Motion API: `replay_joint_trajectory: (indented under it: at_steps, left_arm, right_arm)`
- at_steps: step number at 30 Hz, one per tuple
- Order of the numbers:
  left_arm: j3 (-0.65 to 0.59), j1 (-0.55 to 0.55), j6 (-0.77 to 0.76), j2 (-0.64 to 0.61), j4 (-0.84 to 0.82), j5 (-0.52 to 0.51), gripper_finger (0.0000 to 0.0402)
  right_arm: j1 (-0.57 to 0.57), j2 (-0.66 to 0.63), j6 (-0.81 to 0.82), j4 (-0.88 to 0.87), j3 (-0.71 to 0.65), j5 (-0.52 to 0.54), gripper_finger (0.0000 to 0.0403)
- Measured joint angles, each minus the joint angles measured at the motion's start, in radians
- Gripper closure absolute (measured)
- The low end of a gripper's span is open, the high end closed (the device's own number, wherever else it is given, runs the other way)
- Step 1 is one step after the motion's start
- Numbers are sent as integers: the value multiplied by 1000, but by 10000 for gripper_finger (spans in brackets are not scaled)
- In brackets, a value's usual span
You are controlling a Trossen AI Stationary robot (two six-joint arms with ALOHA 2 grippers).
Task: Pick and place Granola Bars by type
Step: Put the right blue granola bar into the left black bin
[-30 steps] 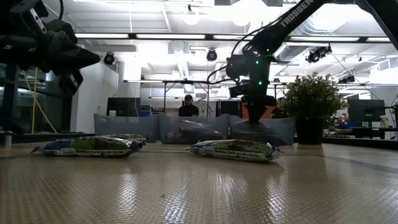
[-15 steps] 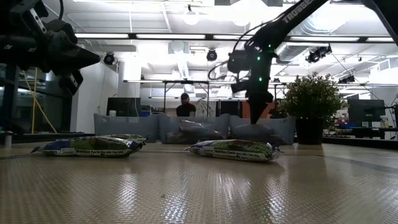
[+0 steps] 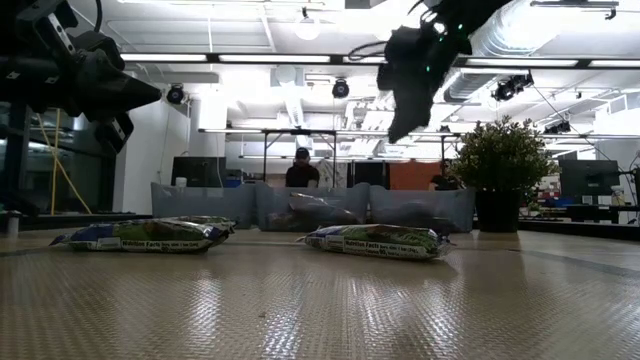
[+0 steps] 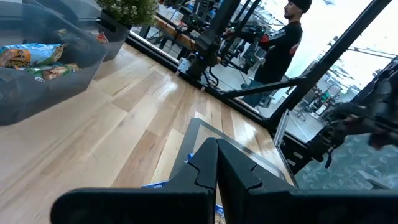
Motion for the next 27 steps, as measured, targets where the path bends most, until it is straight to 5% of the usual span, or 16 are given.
replay_joint_trajectory:
  at_steps: [7, 13, 22, 27]
  left_arm:
    - [0, 0, 0, 0, 0, 0, 401]
    - [0, 0, 0, 0, 0, 0, 401]
    - [0, 0, 0, 0, 0, 0, 401]
    - [0, 0, 0, 0, 0, 0, 401]
  right_arm:
    - [84, -59, 145, 1, 0, -184, 276]
    - [201, -66, 276, 39, 0, -224, 276]
    - [426, -66, 517, 258, 0, -226, 276]
    - [543, -66, 663, 350, 0, -132, 276]
